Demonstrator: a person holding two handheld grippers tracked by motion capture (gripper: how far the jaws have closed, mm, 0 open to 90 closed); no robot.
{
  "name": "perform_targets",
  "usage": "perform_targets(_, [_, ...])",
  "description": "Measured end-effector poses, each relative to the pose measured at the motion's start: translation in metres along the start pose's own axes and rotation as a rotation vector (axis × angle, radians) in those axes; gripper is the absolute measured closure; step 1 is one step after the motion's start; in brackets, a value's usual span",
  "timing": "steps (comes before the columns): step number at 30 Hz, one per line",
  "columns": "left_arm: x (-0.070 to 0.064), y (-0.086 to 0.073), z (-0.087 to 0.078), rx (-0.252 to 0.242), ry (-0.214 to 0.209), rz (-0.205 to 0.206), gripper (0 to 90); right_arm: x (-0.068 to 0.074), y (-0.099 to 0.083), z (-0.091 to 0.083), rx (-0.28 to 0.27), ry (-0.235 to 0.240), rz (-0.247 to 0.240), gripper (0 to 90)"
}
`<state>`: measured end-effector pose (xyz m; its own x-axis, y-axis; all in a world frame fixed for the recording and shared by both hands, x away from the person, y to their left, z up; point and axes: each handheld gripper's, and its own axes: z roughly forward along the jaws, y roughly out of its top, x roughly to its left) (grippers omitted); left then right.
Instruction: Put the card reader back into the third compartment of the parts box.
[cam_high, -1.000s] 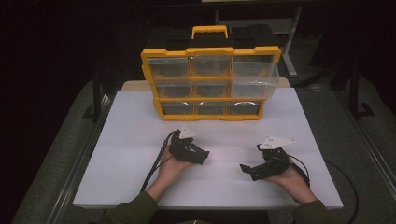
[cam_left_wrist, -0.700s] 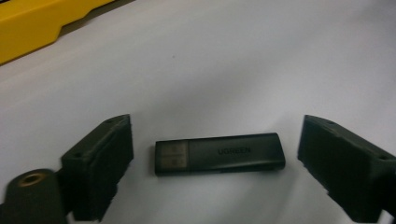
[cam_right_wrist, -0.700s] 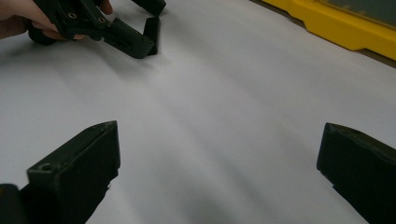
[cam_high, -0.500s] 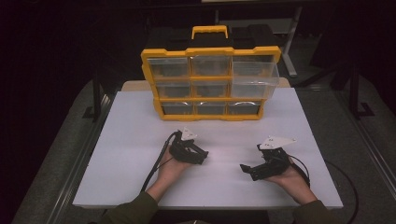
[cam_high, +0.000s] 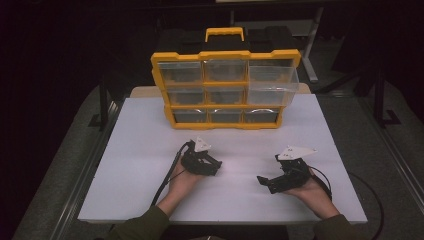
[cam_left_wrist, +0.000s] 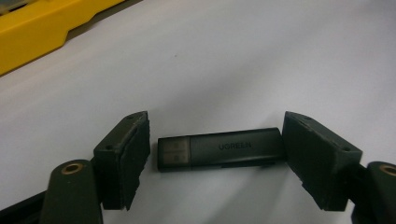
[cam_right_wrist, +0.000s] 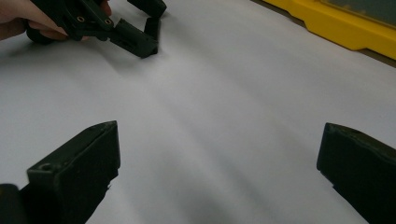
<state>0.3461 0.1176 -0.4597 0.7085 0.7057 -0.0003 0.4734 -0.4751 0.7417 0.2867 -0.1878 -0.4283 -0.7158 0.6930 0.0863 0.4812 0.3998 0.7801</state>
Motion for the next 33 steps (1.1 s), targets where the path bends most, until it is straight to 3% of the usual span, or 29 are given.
perform_targets(19, [0.001,-0.0016,-0.002,-0.004,-0.006,0.006,29.9,-0.0004,-0.0003,-0.0007,-0.003,0.002,0.001,0.0])
perform_targets(33, [0.0081,-0.0019,-0.0072,0.005,-0.062,0.052,30.1,-0.0005,-0.0004,-0.0008,-0.005,0.004,0.001,0.0])
